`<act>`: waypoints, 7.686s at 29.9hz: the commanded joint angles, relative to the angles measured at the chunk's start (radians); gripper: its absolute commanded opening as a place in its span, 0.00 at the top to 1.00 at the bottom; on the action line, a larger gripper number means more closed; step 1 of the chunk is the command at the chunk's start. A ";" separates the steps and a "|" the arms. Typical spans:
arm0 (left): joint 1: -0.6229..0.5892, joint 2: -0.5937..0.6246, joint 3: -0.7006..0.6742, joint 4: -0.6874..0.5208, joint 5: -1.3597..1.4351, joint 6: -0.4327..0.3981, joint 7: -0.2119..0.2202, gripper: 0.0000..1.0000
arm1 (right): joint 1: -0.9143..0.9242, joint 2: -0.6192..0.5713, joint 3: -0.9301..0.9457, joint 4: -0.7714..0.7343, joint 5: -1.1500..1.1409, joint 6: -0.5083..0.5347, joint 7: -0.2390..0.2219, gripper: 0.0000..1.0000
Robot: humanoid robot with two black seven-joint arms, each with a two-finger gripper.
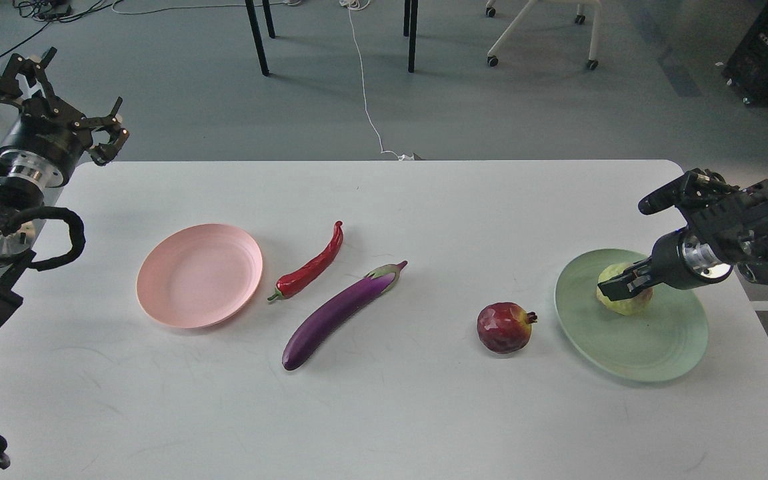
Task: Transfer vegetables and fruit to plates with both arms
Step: 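Place the yellow-green fruit on the green plate and release, then reach the right gripper to the red apple and grasp it, then lift the red apple onto the green plate and release, then withdraw the right arm and raise the left arm toward the table, then lower the left gripper onto the purple eggplant and grasp it, then carry the eggplant onto the pink plate and release it, then move the left gripper to the red chili pepper and grasp it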
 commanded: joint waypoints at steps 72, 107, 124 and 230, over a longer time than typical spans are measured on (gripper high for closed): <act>-0.005 0.041 -0.002 0.000 0.001 0.000 0.000 0.02 | 0.071 -0.160 0.072 0.297 -0.225 -0.048 0.010 0.09; -0.185 0.073 0.156 -0.323 0.637 -0.025 0.002 0.02 | -0.579 -0.390 1.685 -0.035 0.445 -0.008 0.007 0.02; -0.148 0.147 0.443 -0.937 1.918 0.219 0.016 0.02 | -0.914 -0.206 2.001 -0.061 1.148 0.236 0.047 0.01; -0.065 -0.125 0.626 -0.393 2.187 0.429 0.058 0.81 | -1.075 -0.124 2.158 -0.355 1.137 0.435 0.049 0.01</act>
